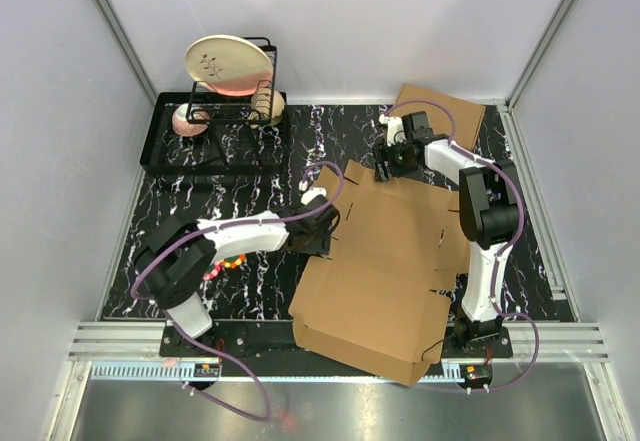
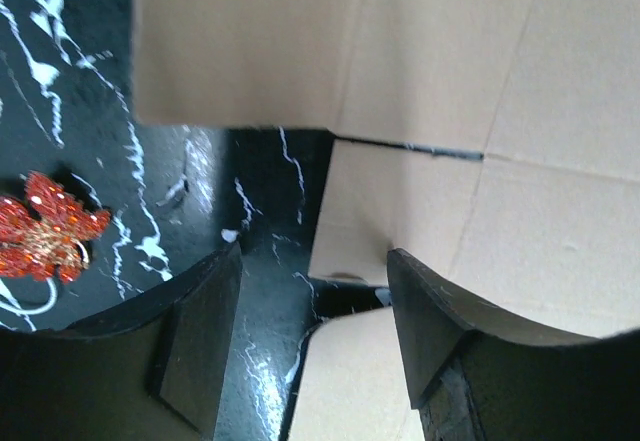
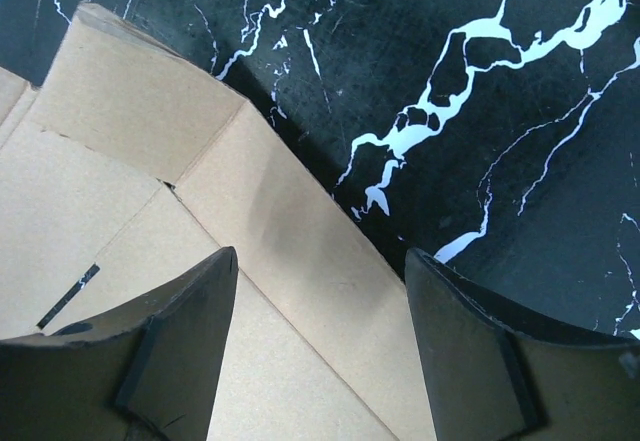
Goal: Fold the paper box
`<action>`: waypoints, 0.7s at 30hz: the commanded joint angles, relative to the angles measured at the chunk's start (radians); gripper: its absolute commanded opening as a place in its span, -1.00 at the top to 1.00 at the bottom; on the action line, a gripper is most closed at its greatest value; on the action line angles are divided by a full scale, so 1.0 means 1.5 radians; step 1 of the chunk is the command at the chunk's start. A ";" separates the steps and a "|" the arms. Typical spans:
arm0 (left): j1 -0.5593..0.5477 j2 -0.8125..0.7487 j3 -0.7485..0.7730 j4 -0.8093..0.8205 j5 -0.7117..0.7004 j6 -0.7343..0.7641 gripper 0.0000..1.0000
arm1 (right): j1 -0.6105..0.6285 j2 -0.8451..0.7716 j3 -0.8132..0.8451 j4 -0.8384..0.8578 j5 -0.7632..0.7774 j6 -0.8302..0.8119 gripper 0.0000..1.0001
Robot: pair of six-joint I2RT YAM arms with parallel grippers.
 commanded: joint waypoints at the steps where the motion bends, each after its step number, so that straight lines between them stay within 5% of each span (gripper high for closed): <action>1: 0.021 0.024 0.045 -0.017 -0.014 0.017 -0.26 | -0.005 -0.019 -0.003 -0.010 0.024 0.006 -0.49; 10: 0.021 -0.060 0.011 0.025 0.001 0.006 -0.25 | -0.020 -0.009 0.007 -0.023 -0.037 0.024 -0.33; 15: 0.010 -0.139 -0.041 0.165 0.129 0.009 -0.25 | -0.020 -0.014 -0.004 -0.035 -0.066 0.025 -0.23; 21: -0.031 -0.079 -0.002 0.201 0.221 0.041 -0.23 | -0.021 -0.027 -0.020 -0.052 -0.093 0.028 -0.21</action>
